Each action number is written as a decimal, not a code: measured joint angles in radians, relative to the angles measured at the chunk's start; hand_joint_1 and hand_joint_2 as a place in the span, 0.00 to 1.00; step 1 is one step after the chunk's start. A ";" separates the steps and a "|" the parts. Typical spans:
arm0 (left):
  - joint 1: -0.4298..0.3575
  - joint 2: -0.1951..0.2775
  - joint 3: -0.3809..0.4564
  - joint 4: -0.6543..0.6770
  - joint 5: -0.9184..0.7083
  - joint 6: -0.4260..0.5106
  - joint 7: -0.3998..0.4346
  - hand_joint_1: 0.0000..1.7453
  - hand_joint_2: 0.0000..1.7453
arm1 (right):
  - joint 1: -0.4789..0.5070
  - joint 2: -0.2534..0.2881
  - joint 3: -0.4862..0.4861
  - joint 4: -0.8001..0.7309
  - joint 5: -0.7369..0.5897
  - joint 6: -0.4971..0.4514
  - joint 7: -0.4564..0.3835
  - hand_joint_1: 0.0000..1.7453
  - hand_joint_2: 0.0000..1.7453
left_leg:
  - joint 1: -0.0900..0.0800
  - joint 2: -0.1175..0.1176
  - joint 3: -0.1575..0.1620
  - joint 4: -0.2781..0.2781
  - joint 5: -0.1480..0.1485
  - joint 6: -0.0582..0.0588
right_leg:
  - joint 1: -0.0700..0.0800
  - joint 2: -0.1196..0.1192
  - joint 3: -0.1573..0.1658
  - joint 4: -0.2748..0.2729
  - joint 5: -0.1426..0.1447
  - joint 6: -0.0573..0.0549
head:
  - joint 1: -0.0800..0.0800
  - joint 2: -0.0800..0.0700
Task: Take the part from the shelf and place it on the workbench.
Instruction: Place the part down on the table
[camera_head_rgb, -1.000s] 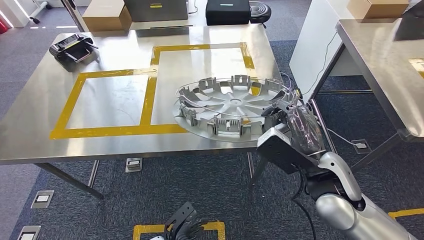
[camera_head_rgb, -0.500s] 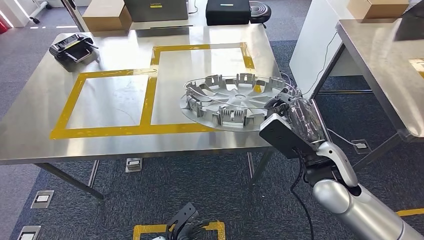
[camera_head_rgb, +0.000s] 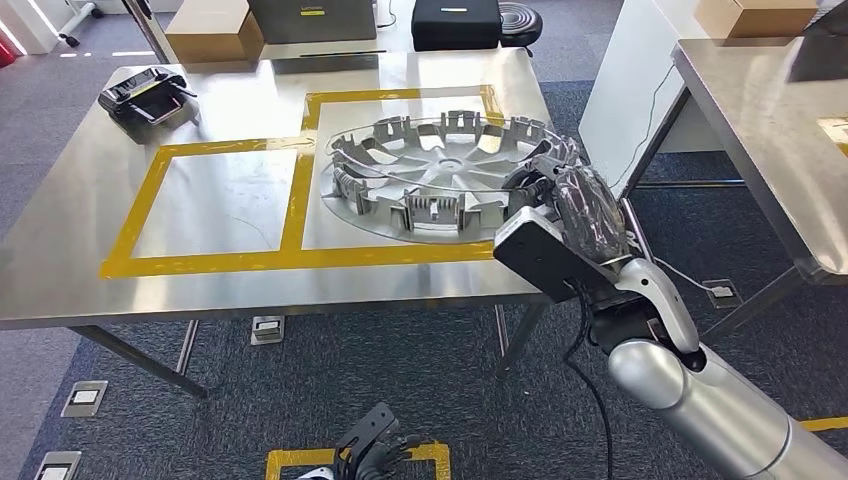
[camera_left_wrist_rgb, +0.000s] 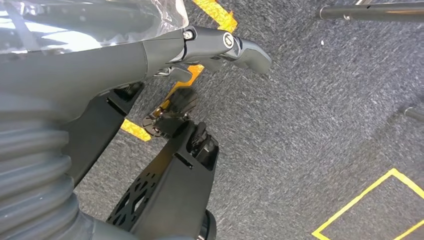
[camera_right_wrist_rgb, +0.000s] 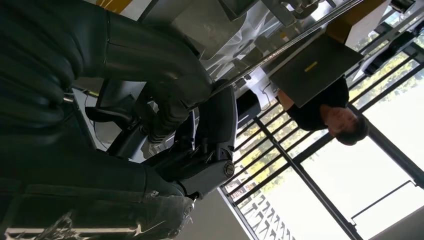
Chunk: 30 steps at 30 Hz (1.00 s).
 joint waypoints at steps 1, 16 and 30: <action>-0.002 -0.001 0.000 0.000 -0.001 0.000 0.000 0.00 1.00 | -0.005 0.006 0.003 0.002 0.000 0.001 -0.003 1.00 1.00 | 0.000 0.000 0.000 0.000 0.000 0.000 | 0.000 0.000 0.000 0.000 0.000 0.000 | 0.000 0.000; -0.008 -0.012 -0.001 0.000 -0.015 0.004 0.011 0.00 1.00 | -0.062 0.081 0.034 0.112 -0.037 0.001 -0.066 1.00 1.00 | 0.000 0.000 0.000 0.000 0.000 0.000 | 0.000 0.000 0.000 0.000 0.000 0.000 | 0.000 0.000; -0.008 -0.012 -0.001 0.000 -0.019 0.007 0.025 0.00 1.00 | -0.075 0.105 0.059 0.187 -0.045 -0.002 -0.083 1.00 1.00 | -0.004 0.000 -0.007 0.017 -0.006 0.014 | -0.004 0.000 0.001 -0.002 0.002 0.008 | 0.000 0.000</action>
